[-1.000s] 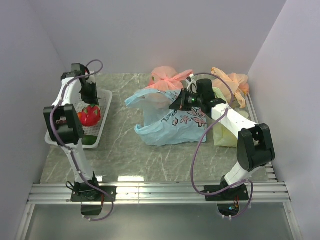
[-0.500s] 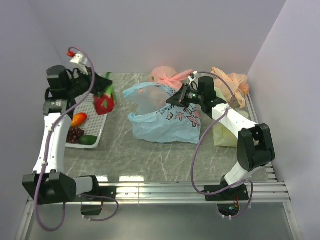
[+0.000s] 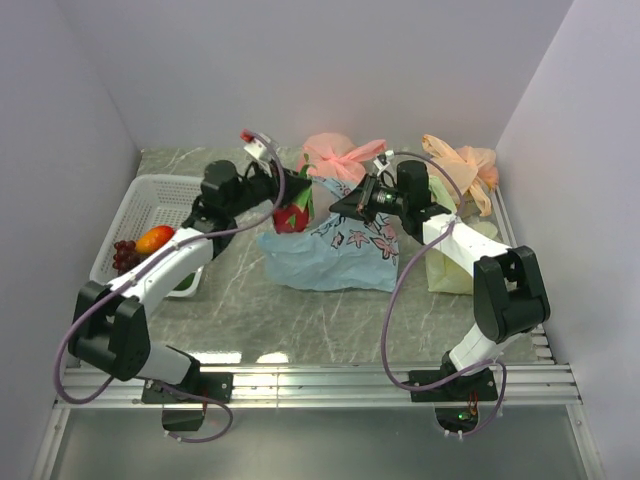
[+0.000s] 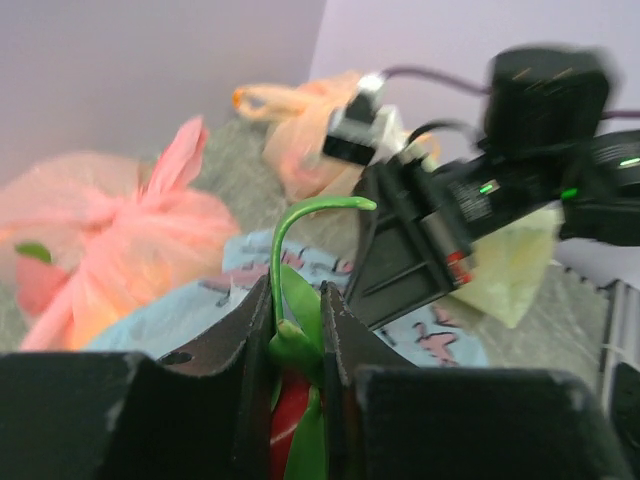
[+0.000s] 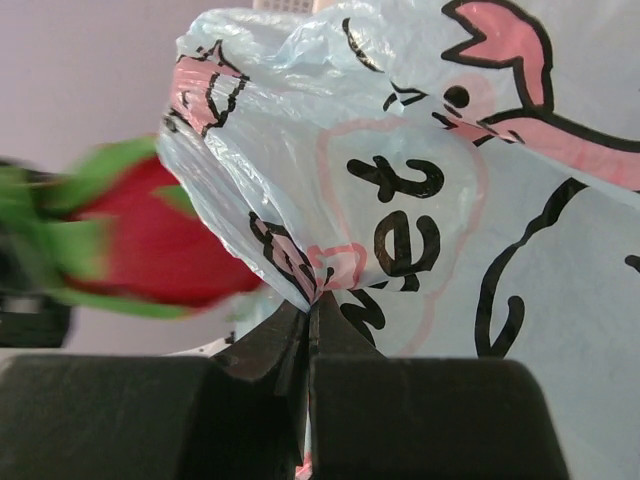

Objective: Place the fake fruits into the plastic bag and tie a complex knot

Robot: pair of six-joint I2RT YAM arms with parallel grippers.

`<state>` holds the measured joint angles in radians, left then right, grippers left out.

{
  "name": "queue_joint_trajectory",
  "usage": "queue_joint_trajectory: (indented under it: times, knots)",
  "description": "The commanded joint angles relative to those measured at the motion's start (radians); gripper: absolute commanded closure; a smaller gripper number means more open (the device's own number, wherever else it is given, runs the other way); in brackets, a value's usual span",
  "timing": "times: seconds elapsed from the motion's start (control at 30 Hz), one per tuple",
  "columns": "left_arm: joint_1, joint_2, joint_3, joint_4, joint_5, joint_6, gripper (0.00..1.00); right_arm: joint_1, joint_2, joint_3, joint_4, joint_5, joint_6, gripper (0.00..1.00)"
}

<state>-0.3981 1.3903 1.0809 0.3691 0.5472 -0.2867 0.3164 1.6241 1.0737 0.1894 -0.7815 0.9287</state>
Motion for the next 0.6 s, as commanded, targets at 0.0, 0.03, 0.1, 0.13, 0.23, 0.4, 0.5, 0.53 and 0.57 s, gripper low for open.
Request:
queue_joint_trajectory:
  times: [0.0,0.03,0.1,0.13,0.23,0.4,0.5,0.53,0.57]
  knots:
    - [-0.05,0.01,-0.059,0.209,-0.168,0.003,0.99,0.007,-0.027,-0.02,0.14,-0.016,0.103,1.0]
    - [-0.059,0.013,-0.091,0.211,-0.177,-0.017,1.0,0.006,-0.023,-0.024,0.154,-0.012,0.117,1.0]
    - [-0.071,0.012,-0.124,0.203,-0.191,-0.087,0.99,0.007,-0.018,-0.021,0.163,-0.006,0.137,1.0]
    - [-0.076,0.006,-0.159,0.197,-0.19,-0.101,1.0,0.007,-0.013,-0.017,0.166,-0.004,0.139,1.0]
    - [-0.099,-0.033,-0.238,0.179,-0.216,-0.127,1.0,0.007,-0.007,-0.024,0.176,0.001,0.15,1.0]
    - [-0.105,0.005,-0.247,0.14,-0.205,-0.204,1.0,0.023,-0.003,-0.047,0.199,-0.012,0.156,1.0]
    - [-0.12,0.087,-0.153,0.097,-0.23,-0.245,1.0,0.036,-0.004,-0.07,0.212,-0.028,0.163,1.0]
    - [-0.128,0.111,-0.118,0.074,-0.245,-0.261,1.0,0.041,-0.006,-0.075,0.214,-0.036,0.165,1.0]
    - [-0.131,0.16,-0.083,0.051,-0.26,-0.297,0.99,0.041,-0.007,-0.078,0.219,-0.044,0.17,1.0]
